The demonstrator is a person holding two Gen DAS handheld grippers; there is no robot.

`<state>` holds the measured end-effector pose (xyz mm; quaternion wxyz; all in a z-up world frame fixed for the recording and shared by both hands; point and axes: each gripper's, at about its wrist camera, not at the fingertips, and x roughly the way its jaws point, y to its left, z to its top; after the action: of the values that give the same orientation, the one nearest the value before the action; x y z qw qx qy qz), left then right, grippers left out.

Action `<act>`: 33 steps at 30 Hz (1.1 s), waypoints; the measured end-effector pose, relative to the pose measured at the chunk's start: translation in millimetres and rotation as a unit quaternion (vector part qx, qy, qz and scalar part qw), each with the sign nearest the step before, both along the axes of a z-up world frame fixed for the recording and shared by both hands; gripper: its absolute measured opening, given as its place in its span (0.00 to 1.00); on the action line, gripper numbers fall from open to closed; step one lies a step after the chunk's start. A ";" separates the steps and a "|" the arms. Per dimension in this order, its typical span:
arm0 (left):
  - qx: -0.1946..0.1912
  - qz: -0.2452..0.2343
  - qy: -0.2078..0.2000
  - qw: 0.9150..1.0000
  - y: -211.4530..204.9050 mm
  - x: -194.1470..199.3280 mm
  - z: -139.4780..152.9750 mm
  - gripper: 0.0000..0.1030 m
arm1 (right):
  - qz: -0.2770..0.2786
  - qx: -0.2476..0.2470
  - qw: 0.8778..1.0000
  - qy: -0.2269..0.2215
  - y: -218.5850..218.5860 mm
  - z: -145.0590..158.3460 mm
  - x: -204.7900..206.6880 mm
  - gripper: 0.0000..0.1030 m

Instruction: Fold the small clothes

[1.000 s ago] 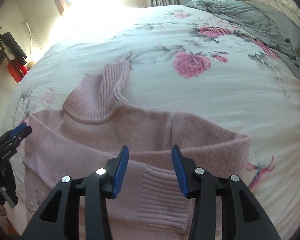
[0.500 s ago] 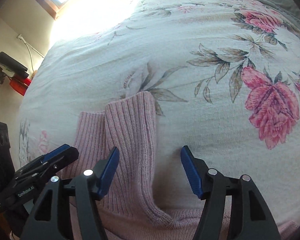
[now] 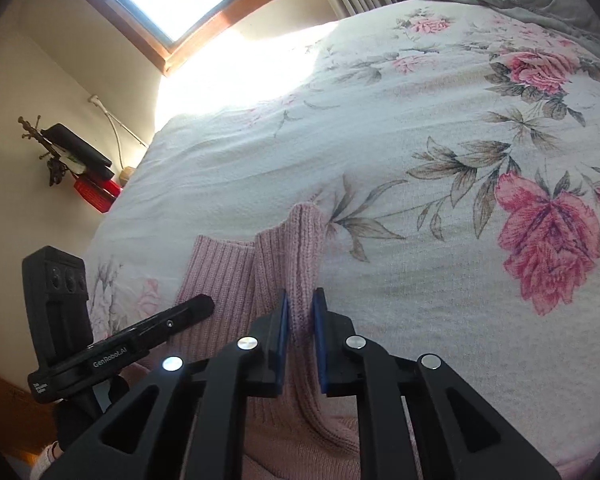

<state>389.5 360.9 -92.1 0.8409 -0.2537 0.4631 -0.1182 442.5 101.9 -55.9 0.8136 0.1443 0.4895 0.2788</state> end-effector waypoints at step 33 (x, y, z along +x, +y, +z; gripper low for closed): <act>-0.065 -0.091 0.072 0.991 6.8 -161.5 -33.0 0.42 | 0.086 -0.001 0.994 0.070 -40.2 -31.6 -174.4 0.43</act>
<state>228.0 367.8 -125.1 0.7728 -0.2725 0.5351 -0.2055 268.2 61.7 -87.5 0.7505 0.1198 0.5561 0.3365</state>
